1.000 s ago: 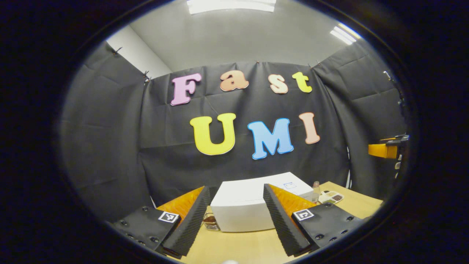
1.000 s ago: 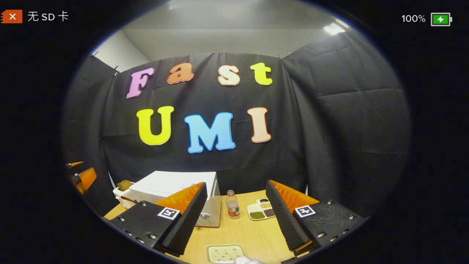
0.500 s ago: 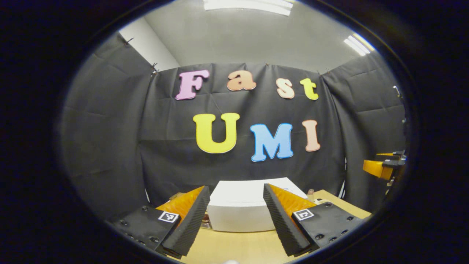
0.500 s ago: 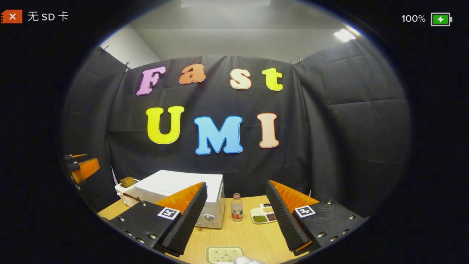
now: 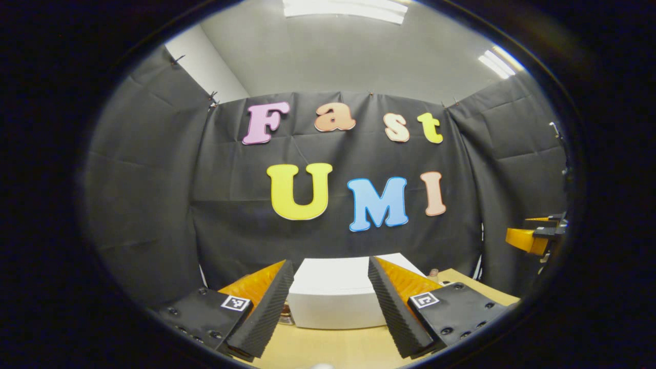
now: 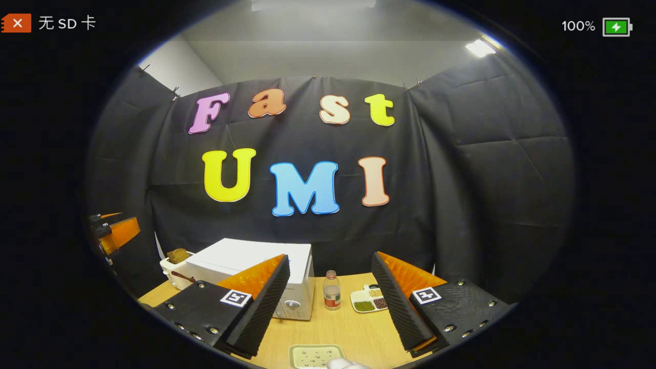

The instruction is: Open the microwave oven with the left hand, put the food in, and close the microwave oven.

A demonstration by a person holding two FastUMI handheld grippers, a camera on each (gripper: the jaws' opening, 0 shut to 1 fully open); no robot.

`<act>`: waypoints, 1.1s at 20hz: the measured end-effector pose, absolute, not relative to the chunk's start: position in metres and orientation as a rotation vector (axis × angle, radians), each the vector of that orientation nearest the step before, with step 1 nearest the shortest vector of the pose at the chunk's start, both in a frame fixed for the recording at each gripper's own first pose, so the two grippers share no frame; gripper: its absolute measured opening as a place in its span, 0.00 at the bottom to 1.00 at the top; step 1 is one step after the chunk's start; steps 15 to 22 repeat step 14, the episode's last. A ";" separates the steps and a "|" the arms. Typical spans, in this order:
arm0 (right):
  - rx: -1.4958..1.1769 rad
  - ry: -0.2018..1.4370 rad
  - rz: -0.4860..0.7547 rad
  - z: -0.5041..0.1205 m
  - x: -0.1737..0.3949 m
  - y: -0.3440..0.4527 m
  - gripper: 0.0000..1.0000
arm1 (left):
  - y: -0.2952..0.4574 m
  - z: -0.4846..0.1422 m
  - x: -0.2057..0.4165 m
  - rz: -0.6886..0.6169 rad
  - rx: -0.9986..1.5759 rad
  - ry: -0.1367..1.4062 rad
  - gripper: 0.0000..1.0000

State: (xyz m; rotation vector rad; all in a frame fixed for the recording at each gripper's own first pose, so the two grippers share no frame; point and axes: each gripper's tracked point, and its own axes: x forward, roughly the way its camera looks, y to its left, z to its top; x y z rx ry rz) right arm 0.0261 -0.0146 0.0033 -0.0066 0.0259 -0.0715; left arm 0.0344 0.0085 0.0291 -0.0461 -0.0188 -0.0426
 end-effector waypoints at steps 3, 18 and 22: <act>-0.001 0.019 -0.079 0.007 0.026 -0.015 0.98 | 0.009 0.034 0.037 -0.042 -0.040 -0.029 0.95; 0.002 0.008 -0.094 0.010 0.019 -0.019 0.98 | -0.001 0.034 0.034 -0.059 -0.013 -0.038 0.94; 0.002 0.008 -0.094 0.010 0.019 -0.019 0.98 | -0.001 0.034 0.034 -0.059 -0.013 -0.038 0.94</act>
